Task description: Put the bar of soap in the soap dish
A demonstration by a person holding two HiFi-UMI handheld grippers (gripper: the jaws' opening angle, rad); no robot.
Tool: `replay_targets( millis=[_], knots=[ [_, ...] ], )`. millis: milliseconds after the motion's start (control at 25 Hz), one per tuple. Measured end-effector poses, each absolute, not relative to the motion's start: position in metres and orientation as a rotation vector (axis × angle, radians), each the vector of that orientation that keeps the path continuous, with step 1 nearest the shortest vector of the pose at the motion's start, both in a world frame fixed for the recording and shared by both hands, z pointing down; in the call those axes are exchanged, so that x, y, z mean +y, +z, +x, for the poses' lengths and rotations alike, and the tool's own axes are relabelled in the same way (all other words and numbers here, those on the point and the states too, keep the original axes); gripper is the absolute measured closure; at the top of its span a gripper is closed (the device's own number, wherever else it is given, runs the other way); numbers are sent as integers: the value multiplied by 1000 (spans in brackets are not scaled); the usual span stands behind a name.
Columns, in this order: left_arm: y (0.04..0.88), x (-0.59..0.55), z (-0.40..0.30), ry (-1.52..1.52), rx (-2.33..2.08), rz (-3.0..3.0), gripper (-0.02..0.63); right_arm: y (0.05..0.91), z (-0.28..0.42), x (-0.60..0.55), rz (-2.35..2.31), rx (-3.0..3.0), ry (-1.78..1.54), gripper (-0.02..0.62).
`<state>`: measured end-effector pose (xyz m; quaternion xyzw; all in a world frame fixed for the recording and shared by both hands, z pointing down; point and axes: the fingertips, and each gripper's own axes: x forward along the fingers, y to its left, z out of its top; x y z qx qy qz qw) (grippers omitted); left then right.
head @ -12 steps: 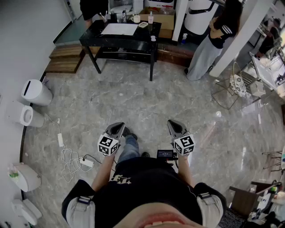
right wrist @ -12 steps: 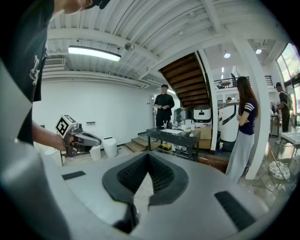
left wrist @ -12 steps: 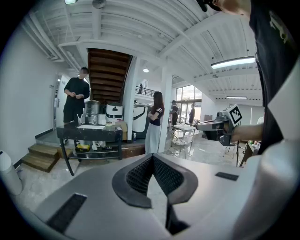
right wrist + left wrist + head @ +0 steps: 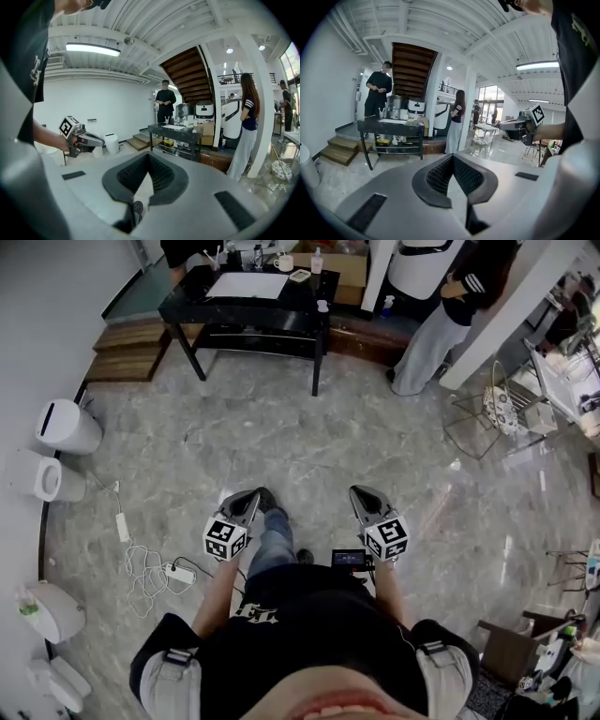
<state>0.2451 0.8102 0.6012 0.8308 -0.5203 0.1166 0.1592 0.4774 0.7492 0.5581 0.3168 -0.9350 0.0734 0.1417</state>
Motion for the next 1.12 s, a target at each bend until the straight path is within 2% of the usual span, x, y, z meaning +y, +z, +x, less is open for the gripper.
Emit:
replay_targets(
  millis=[480, 840, 1120],
  knots=[
    [615, 699, 196, 295, -1472, 2351, 598, 575, 443, 643, 918, -2643, 305, 589],
    [586, 568, 105, 216, -1489, 2378, 598, 545, 347, 497, 903, -2656, 247, 588],
    [572, 494, 37, 118, -1446, 2359, 598, 563, 281, 428, 855, -2626, 316, 588]
  ],
)
